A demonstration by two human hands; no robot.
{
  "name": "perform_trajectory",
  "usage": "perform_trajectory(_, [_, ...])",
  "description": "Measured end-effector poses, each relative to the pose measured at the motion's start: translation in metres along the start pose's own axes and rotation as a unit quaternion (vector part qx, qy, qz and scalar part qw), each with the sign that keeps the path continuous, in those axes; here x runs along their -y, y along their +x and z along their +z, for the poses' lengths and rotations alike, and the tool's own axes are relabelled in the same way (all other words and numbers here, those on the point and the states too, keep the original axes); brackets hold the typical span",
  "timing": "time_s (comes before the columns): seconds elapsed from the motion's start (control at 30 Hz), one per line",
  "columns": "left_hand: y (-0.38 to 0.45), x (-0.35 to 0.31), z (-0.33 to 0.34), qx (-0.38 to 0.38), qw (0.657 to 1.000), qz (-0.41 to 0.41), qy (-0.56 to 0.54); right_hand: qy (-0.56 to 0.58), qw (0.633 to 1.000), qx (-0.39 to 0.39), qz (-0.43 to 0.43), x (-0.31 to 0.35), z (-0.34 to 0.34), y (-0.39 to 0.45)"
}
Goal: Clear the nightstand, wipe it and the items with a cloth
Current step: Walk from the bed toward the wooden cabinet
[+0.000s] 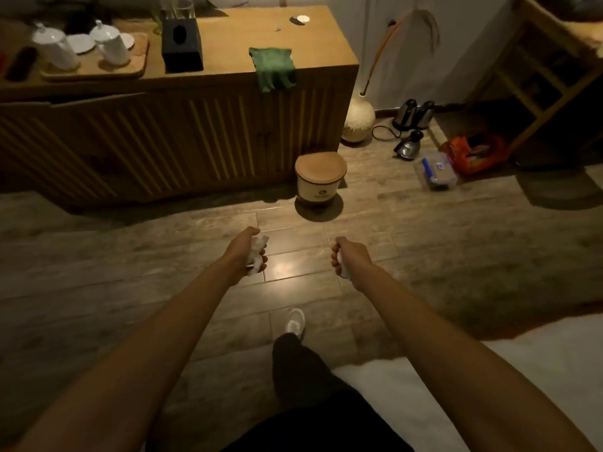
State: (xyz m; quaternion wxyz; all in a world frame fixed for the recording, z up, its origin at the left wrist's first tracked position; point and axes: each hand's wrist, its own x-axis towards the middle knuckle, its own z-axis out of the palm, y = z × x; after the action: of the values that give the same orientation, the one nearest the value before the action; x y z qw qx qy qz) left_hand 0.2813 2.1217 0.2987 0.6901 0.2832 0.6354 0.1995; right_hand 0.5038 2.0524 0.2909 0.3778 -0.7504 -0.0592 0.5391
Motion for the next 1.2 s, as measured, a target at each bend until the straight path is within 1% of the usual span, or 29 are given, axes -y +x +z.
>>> perform_trajectory(0.13, [0.050, -0.063, 0.025, 0.004, 0.999, -0.010, -0.048, 0.055, 0.998, 0.036, 0.018, 0.074, 0.009, 0.053])
perform_trajectory(0.23, [0.078, -0.102, 0.043, -0.023, 0.998, -0.022, -0.060, 0.087, 0.994, 0.058, 0.028, 0.124, 0.011, 0.088])
perform_trajectory(0.3, [0.100, -0.133, 0.056, -0.022, 0.999, -0.021, -0.036, 0.098, 0.993, 0.066, 0.020, 0.156, 0.016, 0.114])
perform_trajectory(0.43, [0.152, -0.176, 0.073, -0.025, 0.998, -0.031, 0.057, 0.101, 0.993, 0.064, 0.025, 0.202, 0.024, 0.165])
perform_trajectory(0.53, [0.190, -0.206, 0.087, -0.017, 0.997, -0.043, 0.069, 0.073, 0.996, 0.051, 0.027, 0.233, 0.032, 0.202])
perform_trajectory(0.6, [0.219, -0.226, 0.095, -0.024, 0.996, -0.052, 0.064, 0.014, 0.999, 0.026, 0.024, 0.257, 0.039, 0.234])
perform_trajectory(0.67, [0.251, -0.247, 0.102, -0.013, 0.996, -0.056, 0.062, -0.043, 0.999, 0.009, 0.005, 0.278, 0.045, 0.267])
perform_trajectory(0.77, [0.296, -0.277, 0.112, -0.024, 0.995, -0.069, 0.061, -0.078, 0.997, -0.001, -0.023, 0.308, 0.049, 0.308])
perform_trajectory(0.87, [0.330, -0.301, 0.126, -0.026, 0.992, -0.081, 0.091, -0.113, 0.993, 0.009, -0.028, 0.328, 0.052, 0.340])
perform_trajectory(1.0, [0.366, -0.326, 0.142, -0.025, 0.987, -0.113, 0.112, -0.127, 0.991, 0.017, -0.025, 0.344, 0.053, 0.378])
perform_trajectory(1.13, [0.393, -0.341, 0.157, -0.002, 0.982, -0.138, 0.126, -0.155, 0.988, 0.001, -0.003, 0.354, 0.051, 0.405])
perform_trajectory(1.2, [0.405, -0.342, 0.162, -0.013, 0.981, -0.146, 0.124, -0.176, 0.984, -0.005, 0.003, 0.359, 0.052, 0.419])
